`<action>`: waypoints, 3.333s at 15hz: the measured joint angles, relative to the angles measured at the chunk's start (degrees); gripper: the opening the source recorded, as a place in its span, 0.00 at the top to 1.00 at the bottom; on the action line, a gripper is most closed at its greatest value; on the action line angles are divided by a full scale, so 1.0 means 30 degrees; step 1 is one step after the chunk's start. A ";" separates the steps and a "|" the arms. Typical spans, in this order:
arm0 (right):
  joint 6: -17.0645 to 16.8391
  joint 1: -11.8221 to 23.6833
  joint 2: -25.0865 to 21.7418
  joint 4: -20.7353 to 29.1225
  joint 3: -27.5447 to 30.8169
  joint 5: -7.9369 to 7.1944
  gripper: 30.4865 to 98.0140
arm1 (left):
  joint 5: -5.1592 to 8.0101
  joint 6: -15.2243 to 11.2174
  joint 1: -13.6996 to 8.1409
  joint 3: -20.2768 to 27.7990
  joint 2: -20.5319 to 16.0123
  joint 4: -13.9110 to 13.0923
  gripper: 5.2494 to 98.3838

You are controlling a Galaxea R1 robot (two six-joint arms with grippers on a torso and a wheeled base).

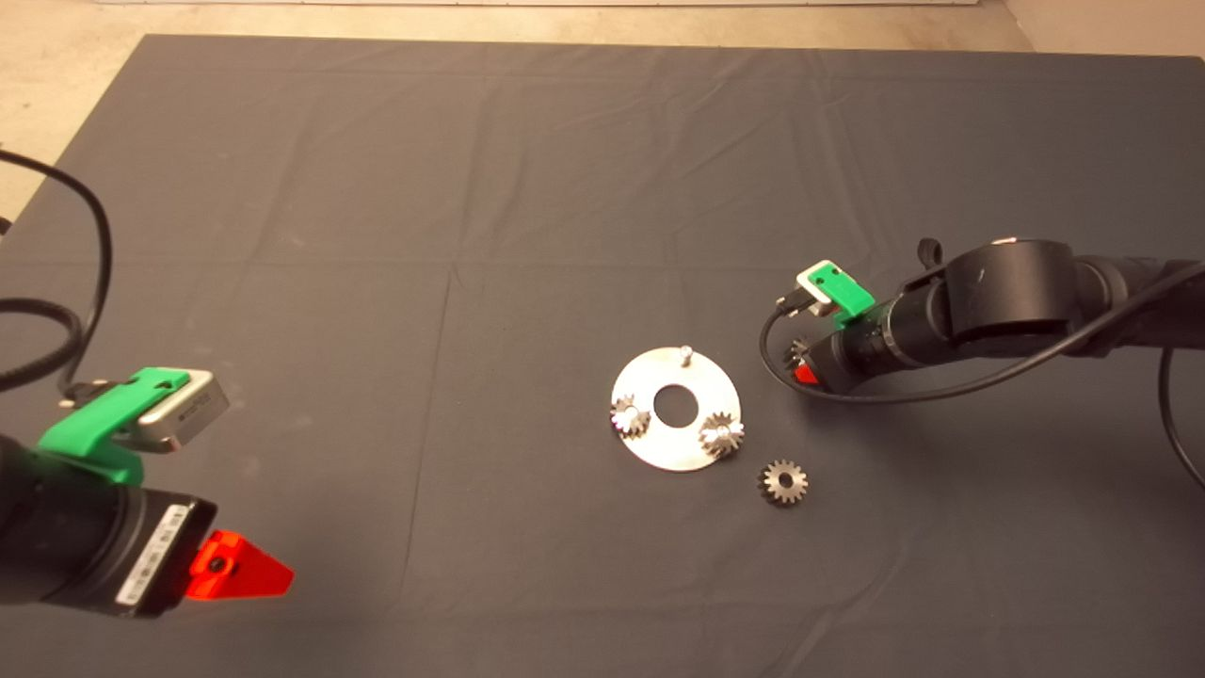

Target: Remove an incorrectly installed larger gear and replace it with the correct smaller gear

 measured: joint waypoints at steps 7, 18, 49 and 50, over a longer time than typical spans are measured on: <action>0.0785 0.2011 -0.0529 0.1064 0.3796 -0.0077 0.59 | -0.0016 -0.0001 0.0000 0.0000 0.0000 0.0000 0.01; 0.1268 0.3314 -0.2710 0.4949 0.8391 -0.0829 0.37 | -0.0008 0.0003 0.0002 0.0000 0.0000 0.0006 0.01; -0.1536 -0.0780 -0.0110 0.1036 0.6912 -0.1544 0.02 | 0.0012 0.0002 0.0008 0.0001 0.0000 0.0000 0.01; -0.1536 -0.0948 -0.0102 0.0795 0.6912 -0.1544 0.02 | 0.0015 0.0002 0.0008 0.0001 0.0000 0.0000 0.01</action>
